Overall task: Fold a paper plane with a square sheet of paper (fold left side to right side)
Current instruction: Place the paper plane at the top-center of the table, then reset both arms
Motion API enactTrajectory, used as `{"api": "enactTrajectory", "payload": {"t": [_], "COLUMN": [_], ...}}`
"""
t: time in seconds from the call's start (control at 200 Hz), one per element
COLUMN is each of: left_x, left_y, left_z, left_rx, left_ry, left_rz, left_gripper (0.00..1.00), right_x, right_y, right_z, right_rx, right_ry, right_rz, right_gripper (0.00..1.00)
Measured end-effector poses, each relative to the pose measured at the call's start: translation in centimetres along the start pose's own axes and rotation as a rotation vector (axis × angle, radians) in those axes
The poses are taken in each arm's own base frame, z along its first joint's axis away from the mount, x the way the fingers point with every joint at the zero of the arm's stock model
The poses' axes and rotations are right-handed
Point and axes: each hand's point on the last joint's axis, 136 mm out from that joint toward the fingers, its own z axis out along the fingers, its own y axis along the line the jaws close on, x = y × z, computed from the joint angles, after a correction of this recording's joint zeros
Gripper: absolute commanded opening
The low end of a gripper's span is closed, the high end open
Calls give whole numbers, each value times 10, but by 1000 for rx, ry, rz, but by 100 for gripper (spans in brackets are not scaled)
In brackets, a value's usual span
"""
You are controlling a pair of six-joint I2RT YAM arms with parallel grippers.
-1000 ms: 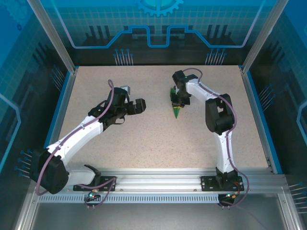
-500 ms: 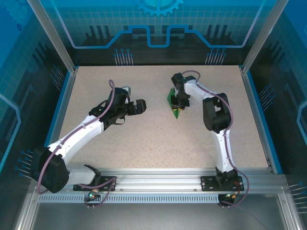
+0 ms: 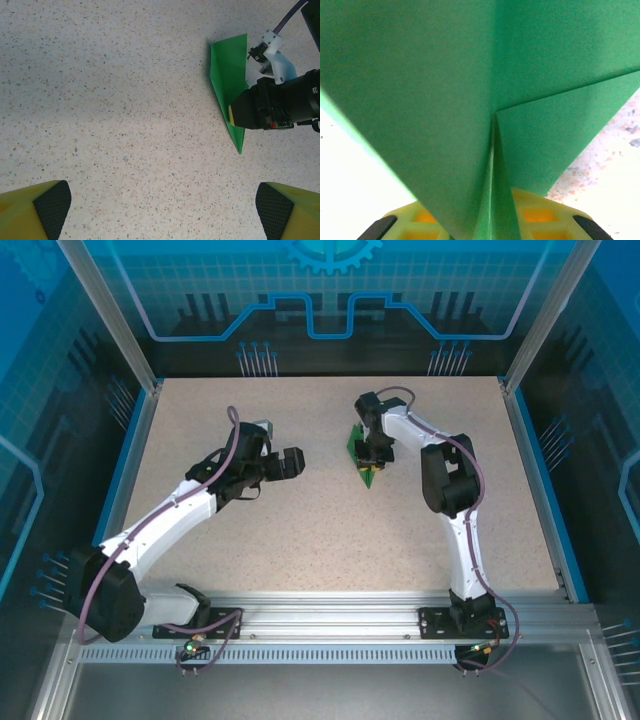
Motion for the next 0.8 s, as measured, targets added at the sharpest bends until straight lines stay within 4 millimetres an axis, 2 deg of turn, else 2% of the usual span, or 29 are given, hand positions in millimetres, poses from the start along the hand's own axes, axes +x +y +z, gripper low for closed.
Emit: {"api": "enactTrajectory", "payload": {"t": [0.145,0.35,0.485,0.655,0.8], "left_x": [-5,-13,-21,-37,-51], "left_y": [1,7,17,39,65], "left_z": [1,0,0,-3,-16], "left_rx": [1,11,2,-46,-133], "left_ry": [-3,-5,-15,-69,-215], "left_rz": [-10,-41,-73,-111,-116], "left_gripper": [99,99,99,99,99], "right_x": [4,13,24,40,48], "right_y": [1,7,-1,-19,-49], "right_z": [-11,-43,-66,-112,-164], "right_rx": [13,3,32,63,97], "right_ry": [-8,-50,-85,-211,-430], "right_rz": [-14,-34,-46,-75,-60], "right_gripper": [31,41,50,67,86]}}
